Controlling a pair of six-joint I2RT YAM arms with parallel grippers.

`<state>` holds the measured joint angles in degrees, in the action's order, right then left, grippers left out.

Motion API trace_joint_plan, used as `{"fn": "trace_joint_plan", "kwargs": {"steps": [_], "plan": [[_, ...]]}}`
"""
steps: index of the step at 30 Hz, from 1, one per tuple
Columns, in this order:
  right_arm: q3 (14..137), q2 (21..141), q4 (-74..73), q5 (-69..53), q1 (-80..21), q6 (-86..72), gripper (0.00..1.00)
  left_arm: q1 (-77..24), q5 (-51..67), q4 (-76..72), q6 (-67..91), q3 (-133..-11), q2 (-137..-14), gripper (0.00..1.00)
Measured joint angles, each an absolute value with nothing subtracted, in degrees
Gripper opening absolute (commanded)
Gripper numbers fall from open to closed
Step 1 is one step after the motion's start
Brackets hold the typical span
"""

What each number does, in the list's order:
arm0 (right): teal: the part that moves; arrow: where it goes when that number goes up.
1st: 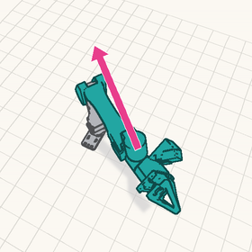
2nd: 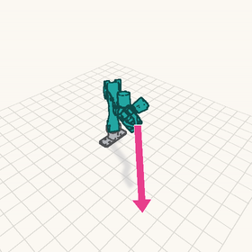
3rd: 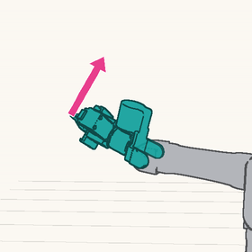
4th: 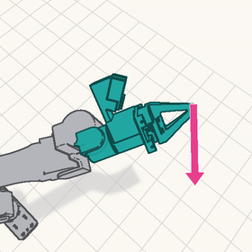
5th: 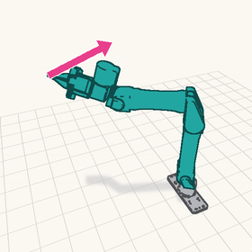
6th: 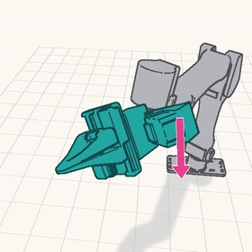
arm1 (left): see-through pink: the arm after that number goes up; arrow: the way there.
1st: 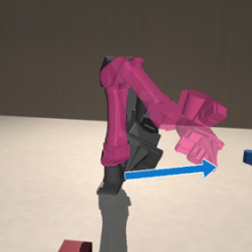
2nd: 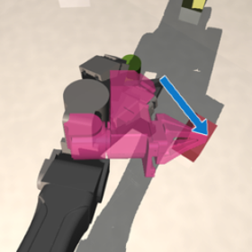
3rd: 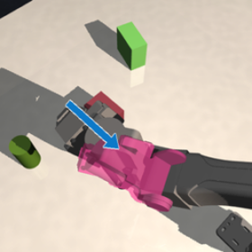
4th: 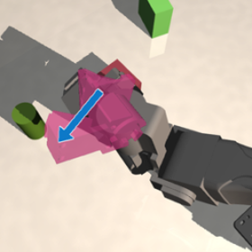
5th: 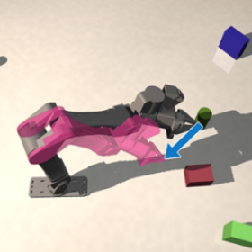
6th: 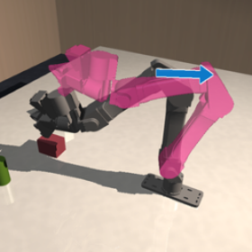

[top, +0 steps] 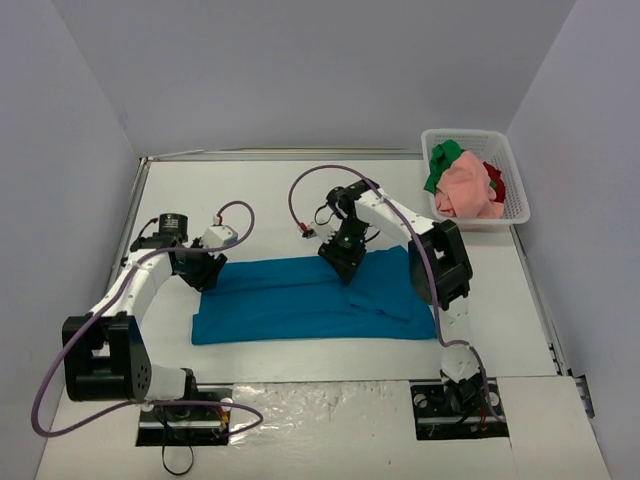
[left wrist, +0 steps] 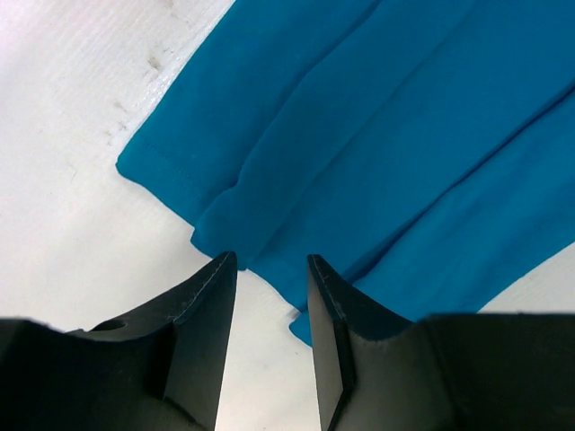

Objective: Fold and stack the t-shirts
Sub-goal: Fold the other side of the tshirt into a rectangle

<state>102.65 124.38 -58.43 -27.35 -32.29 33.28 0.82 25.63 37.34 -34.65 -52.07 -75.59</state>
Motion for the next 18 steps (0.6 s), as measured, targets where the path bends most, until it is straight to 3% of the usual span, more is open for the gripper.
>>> {"fn": "trace_joint_plan", "kwargs": {"steps": [18], "plan": [[89.1,118.7,-57.6,-26.3,-30.3,33.2,0.34,0.9,25.0,35.2,-40.6,-58.7,-90.9,0.36]]}}
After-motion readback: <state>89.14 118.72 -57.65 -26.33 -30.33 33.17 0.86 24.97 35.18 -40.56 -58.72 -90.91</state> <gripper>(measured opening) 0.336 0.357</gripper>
